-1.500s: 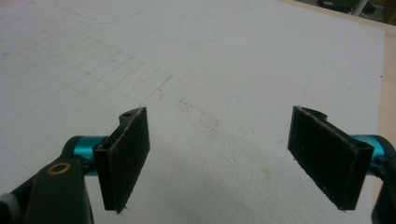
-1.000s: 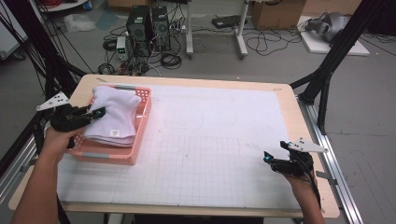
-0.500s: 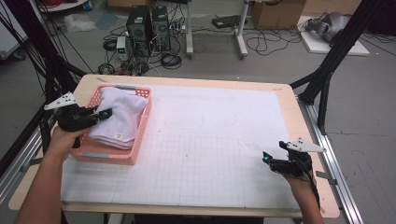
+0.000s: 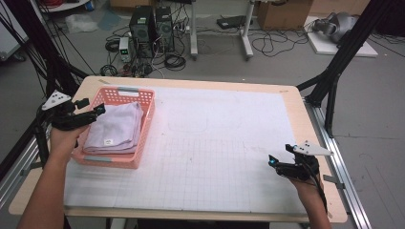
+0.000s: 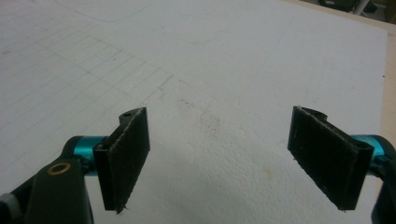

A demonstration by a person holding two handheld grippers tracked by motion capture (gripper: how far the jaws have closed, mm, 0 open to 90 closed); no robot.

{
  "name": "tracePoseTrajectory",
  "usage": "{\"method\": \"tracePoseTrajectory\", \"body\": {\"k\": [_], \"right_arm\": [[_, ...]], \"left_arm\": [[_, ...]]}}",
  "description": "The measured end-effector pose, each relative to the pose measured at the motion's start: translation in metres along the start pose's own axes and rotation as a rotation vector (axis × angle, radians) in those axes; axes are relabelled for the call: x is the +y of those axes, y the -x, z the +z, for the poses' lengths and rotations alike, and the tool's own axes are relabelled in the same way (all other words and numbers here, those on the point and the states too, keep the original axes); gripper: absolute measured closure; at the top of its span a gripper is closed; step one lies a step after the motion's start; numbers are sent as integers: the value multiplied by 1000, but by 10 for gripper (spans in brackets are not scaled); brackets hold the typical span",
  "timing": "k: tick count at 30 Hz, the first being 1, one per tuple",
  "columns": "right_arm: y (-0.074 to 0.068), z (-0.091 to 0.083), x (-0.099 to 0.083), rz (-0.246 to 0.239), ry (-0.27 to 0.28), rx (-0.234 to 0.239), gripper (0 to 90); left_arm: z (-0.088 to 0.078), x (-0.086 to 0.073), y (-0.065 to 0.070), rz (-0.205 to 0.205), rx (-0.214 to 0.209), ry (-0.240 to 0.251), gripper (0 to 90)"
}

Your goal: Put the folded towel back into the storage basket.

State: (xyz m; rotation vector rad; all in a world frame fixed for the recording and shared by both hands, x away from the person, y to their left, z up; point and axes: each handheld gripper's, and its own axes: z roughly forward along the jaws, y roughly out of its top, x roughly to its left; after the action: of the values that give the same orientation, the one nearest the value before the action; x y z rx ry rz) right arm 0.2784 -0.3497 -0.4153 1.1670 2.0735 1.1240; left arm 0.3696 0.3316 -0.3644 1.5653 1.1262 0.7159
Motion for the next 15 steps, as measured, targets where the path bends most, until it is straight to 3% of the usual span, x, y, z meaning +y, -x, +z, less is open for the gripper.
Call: {"method": "tracePoseTrajectory", "body": {"k": [5,11,15], "right_arm": [[0,0,0,1,2,3,196],[0,-1,0,-1,4,-1,196],[0,0,1,-1,11,-2,196]], "left_arm": [[7,-4,10,-7,-43,-28,322],[10,-2,32,-40,-108,51,270],[13,-2,53,-31,-126,65,197]]}}
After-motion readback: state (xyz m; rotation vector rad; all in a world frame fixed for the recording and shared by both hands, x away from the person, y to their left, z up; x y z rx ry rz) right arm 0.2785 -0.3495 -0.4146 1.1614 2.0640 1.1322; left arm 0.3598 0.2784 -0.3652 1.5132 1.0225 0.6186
